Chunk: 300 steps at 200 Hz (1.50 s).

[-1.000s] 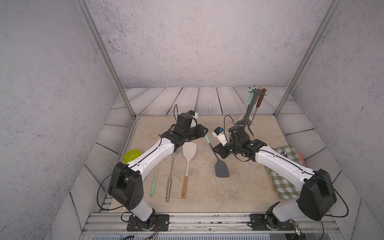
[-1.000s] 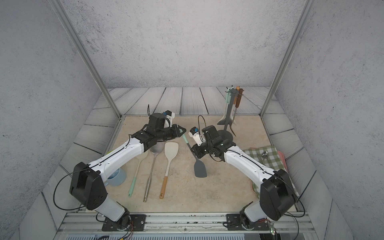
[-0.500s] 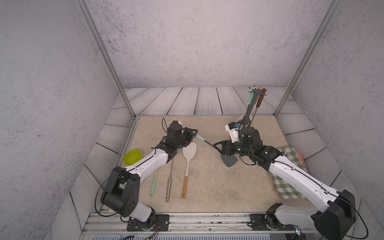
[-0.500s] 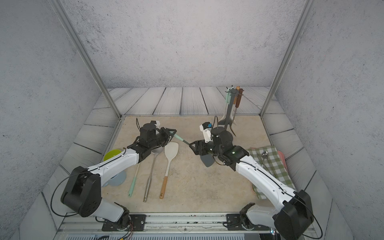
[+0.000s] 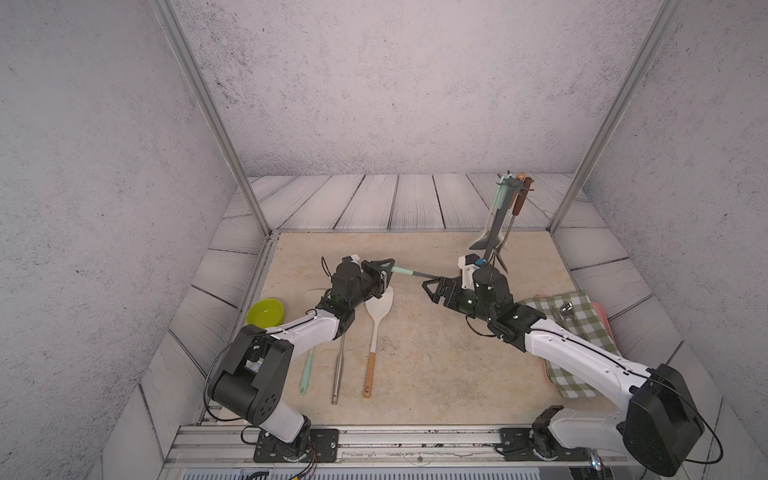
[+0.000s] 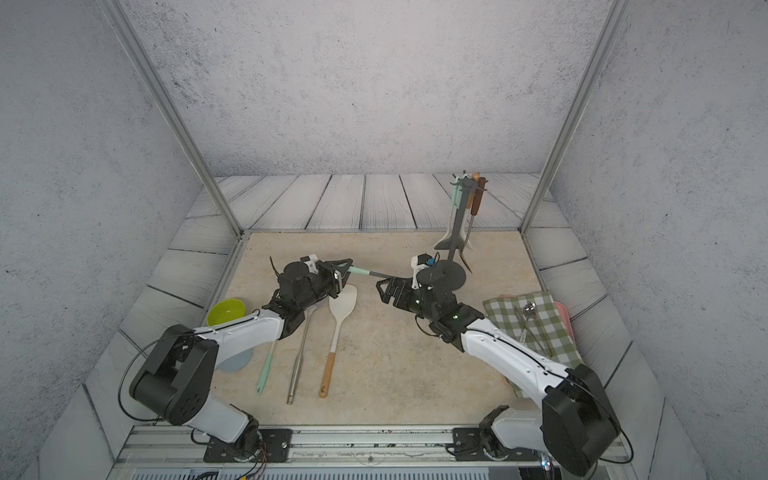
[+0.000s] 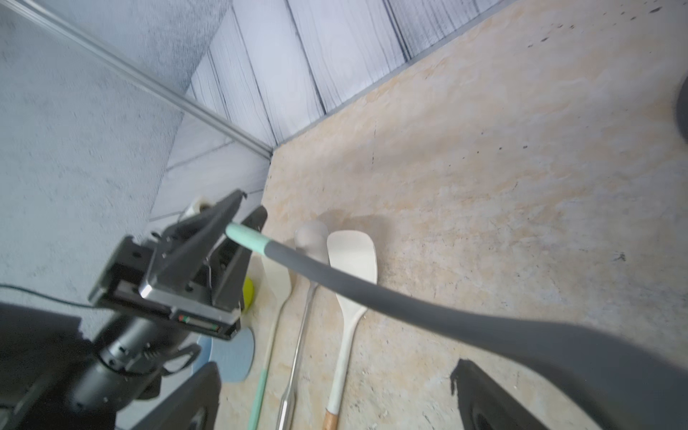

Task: Take the spatula off the kitchen utensil rack
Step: Place the spatula at the center of the board.

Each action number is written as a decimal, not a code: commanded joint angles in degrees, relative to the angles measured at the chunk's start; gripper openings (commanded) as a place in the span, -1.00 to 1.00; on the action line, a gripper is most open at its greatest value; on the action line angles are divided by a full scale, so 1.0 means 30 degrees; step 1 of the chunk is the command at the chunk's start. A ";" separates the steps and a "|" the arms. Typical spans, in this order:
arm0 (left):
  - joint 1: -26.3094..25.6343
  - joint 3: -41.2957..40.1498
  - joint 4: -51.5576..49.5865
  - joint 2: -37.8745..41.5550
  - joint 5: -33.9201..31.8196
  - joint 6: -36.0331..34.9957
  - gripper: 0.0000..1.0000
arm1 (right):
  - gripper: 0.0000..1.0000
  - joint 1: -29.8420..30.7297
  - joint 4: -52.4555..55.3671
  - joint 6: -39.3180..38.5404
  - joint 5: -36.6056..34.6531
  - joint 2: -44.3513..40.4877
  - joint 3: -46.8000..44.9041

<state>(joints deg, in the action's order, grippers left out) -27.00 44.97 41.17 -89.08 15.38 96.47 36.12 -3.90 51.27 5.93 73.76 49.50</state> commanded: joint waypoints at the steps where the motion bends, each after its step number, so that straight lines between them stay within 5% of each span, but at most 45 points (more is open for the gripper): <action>1: 0.0038 -0.0293 0.2388 -0.0112 0.0002 0.1411 -1.00 | 0.98 0.0476 -0.1612 0.1598 -0.2860 0.0495 0.0156; 25: 0.0007 -0.0568 0.3378 -0.0493 0.0111 0.2165 -1.00 | 1.00 0.1092 -0.1932 0.1964 -0.5071 0.1280 0.0513; 49: -0.0007 -0.0777 0.4170 -0.0932 0.0176 0.2770 -1.00 | 0.73 0.1705 -0.2012 0.2474 -0.7129 0.1881 0.0963; 99: -0.0165 -0.1453 0.6111 -0.1818 0.0031 0.3873 -1.00 | 0.64 0.2605 -0.2313 0.2251 -0.9089 0.3303 0.2632; 130: -0.0366 -0.1586 0.7078 -0.2252 0.0119 0.4404 -1.00 | 0.29 0.2708 -0.2649 0.2816 -0.9095 0.4338 0.3302; 204: -0.0512 -0.2588 0.7416 -0.1696 0.0155 0.4223 -1.00 | -1.00 0.2801 -0.2949 0.2282 -0.9607 0.4959 0.3892; 222: -0.0548 -0.2771 0.6853 -0.1254 0.0285 0.3907 -1.00 | -1.00 0.2794 -0.2644 0.2103 -0.9683 0.4912 0.4002; 229: -0.0549 -0.2827 0.6532 -0.0986 0.0365 0.3723 -0.92 | -1.00 0.2792 -0.2454 0.2003 -0.9693 0.4840 0.4038; 267: -0.0235 -0.3116 0.3276 0.1086 0.1183 0.1870 0.51 | -1.00 0.2677 -0.0456 0.1147 -1.0121 0.3894 0.3984; 300: 0.0437 -0.3745 -0.1733 0.4343 0.2156 -0.1833 0.81 | -1.00 0.2038 0.1906 -0.0361 -0.8612 0.2564 0.3490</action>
<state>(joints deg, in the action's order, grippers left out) -27.03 35.53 47.92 -82.50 18.87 101.89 43.70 -4.67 55.42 -21.76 86.02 60.45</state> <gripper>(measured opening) 0.882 0.302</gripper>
